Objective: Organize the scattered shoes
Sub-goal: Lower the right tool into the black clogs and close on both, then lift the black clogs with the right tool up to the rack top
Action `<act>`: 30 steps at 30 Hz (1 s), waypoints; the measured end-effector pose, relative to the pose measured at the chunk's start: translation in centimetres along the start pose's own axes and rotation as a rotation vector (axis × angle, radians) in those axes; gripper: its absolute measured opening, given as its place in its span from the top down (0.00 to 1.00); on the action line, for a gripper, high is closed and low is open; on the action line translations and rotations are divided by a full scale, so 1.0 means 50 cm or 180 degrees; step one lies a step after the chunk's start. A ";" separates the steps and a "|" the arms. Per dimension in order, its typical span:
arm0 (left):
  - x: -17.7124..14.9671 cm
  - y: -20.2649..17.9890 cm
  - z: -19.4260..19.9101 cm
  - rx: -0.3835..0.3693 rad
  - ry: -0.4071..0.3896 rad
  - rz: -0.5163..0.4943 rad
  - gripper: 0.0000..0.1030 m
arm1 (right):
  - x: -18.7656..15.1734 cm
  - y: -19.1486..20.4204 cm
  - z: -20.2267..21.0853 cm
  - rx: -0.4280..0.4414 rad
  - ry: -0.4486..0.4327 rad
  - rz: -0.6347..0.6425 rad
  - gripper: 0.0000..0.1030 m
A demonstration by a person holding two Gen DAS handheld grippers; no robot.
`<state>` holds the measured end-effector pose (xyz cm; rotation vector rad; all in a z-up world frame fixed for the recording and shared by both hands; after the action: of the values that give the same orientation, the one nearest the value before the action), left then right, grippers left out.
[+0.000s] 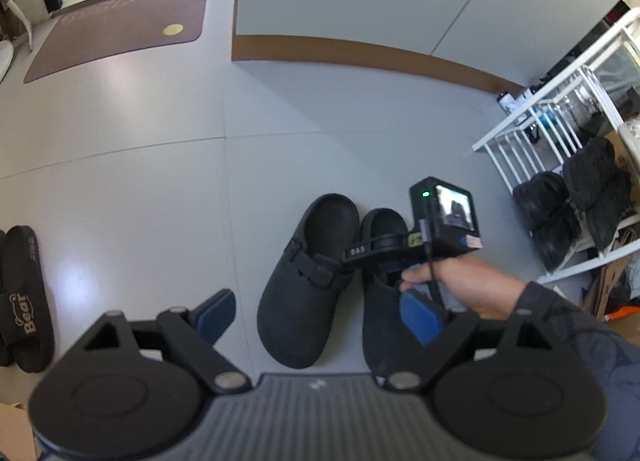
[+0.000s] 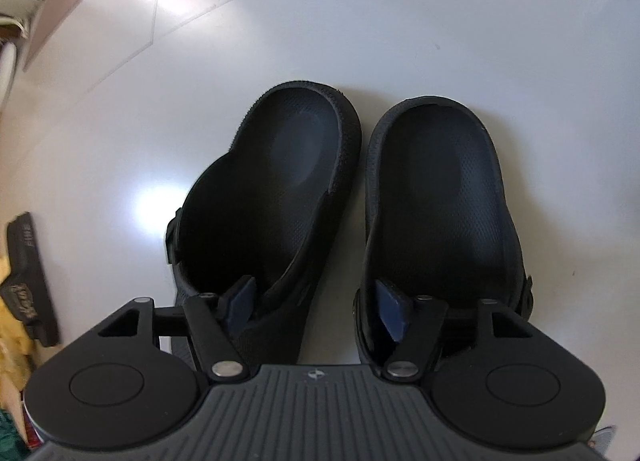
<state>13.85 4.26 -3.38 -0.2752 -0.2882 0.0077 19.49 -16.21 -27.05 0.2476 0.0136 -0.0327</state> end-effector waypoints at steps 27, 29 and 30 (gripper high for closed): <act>-0.012 -0.020 -0.001 0.0030 0.0061 -0.0117 0.11 | -0.024 -0.057 -0.009 -0.0147 0.0777 -0.0020 0.68; -0.010 -0.016 -0.008 0.0061 0.0098 -0.0116 0.11 | -0.020 -0.053 -0.017 -0.0126 0.0885 0.0005 0.65; -0.008 -0.015 -0.007 0.0077 0.0097 -0.0103 0.11 | -0.018 -0.052 -0.025 -0.0104 0.0960 0.0002 0.63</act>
<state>13.56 3.43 -3.63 -0.2465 -0.2622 -0.0248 18.47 -18.41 -28.88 0.2181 0.3139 0.0057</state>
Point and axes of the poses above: each gripper's, at about its wrist camera, not at the fingertips, and z roughly against the way its jaws point, y to its left, x to its top, the point moved 2 cm from there along -z, roughly the way its jaws point, and after that the axes turned 9 degrees about z, right-handed, at the moved point
